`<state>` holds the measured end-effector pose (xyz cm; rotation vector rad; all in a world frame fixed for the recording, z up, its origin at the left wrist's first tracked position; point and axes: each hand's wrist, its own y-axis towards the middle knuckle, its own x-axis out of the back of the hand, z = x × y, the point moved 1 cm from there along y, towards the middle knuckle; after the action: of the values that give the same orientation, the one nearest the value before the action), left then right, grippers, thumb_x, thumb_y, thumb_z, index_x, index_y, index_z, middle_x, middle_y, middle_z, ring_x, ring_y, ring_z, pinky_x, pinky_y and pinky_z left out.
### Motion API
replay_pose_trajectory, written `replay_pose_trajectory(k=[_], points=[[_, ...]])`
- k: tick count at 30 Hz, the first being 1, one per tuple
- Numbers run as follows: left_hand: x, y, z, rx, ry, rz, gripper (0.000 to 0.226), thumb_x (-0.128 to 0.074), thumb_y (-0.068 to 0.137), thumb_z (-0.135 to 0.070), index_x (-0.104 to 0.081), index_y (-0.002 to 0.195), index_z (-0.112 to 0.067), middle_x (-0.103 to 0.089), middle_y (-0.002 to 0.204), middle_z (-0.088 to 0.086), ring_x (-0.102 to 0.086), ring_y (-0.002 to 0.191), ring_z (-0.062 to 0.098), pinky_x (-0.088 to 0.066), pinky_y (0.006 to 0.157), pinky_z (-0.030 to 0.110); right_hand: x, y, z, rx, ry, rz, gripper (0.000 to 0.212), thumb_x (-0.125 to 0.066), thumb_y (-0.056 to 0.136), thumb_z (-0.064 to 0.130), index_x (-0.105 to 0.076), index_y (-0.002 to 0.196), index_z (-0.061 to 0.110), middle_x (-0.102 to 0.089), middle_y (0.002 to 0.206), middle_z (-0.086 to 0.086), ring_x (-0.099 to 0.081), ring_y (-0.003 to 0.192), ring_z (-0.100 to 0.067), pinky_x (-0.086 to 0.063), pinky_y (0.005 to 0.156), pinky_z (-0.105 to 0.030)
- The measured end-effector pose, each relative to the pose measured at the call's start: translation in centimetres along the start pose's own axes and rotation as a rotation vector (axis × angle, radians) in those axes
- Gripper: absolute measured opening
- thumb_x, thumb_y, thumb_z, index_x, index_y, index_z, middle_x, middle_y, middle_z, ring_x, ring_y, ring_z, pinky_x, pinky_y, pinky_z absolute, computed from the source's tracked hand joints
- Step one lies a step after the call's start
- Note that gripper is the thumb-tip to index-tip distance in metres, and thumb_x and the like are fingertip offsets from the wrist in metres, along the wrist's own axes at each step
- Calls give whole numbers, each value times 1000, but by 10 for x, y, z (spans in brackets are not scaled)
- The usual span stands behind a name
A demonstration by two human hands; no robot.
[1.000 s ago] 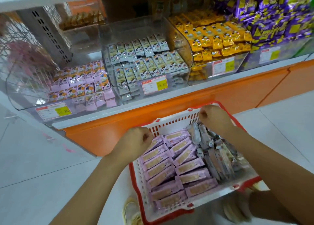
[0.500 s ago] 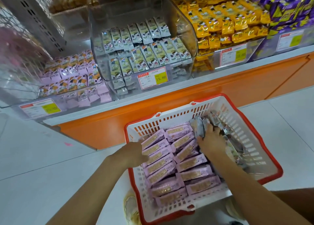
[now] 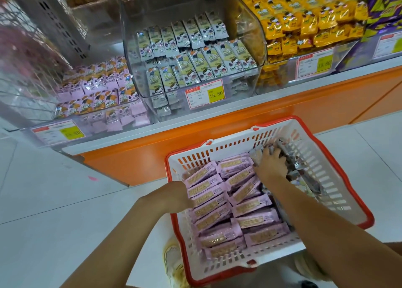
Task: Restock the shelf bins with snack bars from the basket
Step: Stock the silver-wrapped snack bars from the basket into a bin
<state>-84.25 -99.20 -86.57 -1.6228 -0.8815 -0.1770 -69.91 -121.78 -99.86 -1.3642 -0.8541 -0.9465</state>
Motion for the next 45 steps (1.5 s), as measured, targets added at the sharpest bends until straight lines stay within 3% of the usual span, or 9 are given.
replay_pose_trajectory(k=[2,6,13,15,19,23,33,40,45], points=[[0,-2,0,-26,-12,-22,33,-51,97,-23,-59,110,6,-58,112,29,-61,84,31,-29,52,15,1,-10,-4,6,63,9,72,-58,90,46,-24,145,14,-24,147,-20,-36,128,-43,-47,90,-46],[-3,-2,1,-73,-55,-79,29,-54,96,-25,-65,103,1,-59,100,26,-47,59,10,-35,56,18,19,-43,-16,74,561,19,54,-63,89,26,-43,136,9,-45,136,-19,-55,111,-37,-45,83,-35],[-2,-7,-24,-209,-496,-119,44,-58,88,-49,-61,70,-10,-41,75,16,-46,73,20,-42,74,32,67,-133,-3,60,1857,774,30,-49,93,19,-60,119,10,-67,114,-19,-68,90,-31,-59,77,-33],[1,-14,-33,-228,-659,-144,63,-61,83,-56,-52,107,2,-45,73,20,-57,73,18,-50,81,33,77,-151,9,165,1882,873,40,-65,80,27,-67,114,5,-68,112,-19,-68,92,-31,-59,79,-33],[5,-23,-41,-252,-1094,-217,39,-68,85,-29,-64,107,2,-71,108,9,-68,99,18,-53,93,30,88,-162,22,332,1962,976,50,-78,73,29,-69,117,9,-61,127,-18,-63,110,-32,-53,94,-41],[5,-25,-38,-290,-1286,-279,29,-70,83,-17,-67,108,-2,-71,107,10,-68,99,17,-55,86,24,94,-161,22,380,1805,790,35,-46,95,25,-66,122,13,-64,125,-10,-60,116,-25,-41,107,-47],[4,-27,-38,-288,-1353,-306,78,-88,52,-34,-62,115,3,-69,110,15,-68,100,19,-54,91,34,119,-179,28,498,1173,224,34,-60,89,42,-57,123,40,-66,108,15,-60,99,5,-44,81,-16],[19,-36,-37,-338,-1781,-136,28,-61,84,-5,-60,111,-4,-70,98,12,-68,84,19,-55,83,35,124,-173,23,334,1660,362,15,-55,92,11,-65,103,11,-75,88,2,-69,73,-7,-53,63,-25],[27,-45,-33,-485,-2039,26,46,-45,75,-6,-56,119,-1,-65,119,14,-61,112,27,-45,96,43,128,-170,24,330,1826,406,22,-54,88,14,-64,106,5,-73,97,-7,-69,83,-21,-58,75,-32]])
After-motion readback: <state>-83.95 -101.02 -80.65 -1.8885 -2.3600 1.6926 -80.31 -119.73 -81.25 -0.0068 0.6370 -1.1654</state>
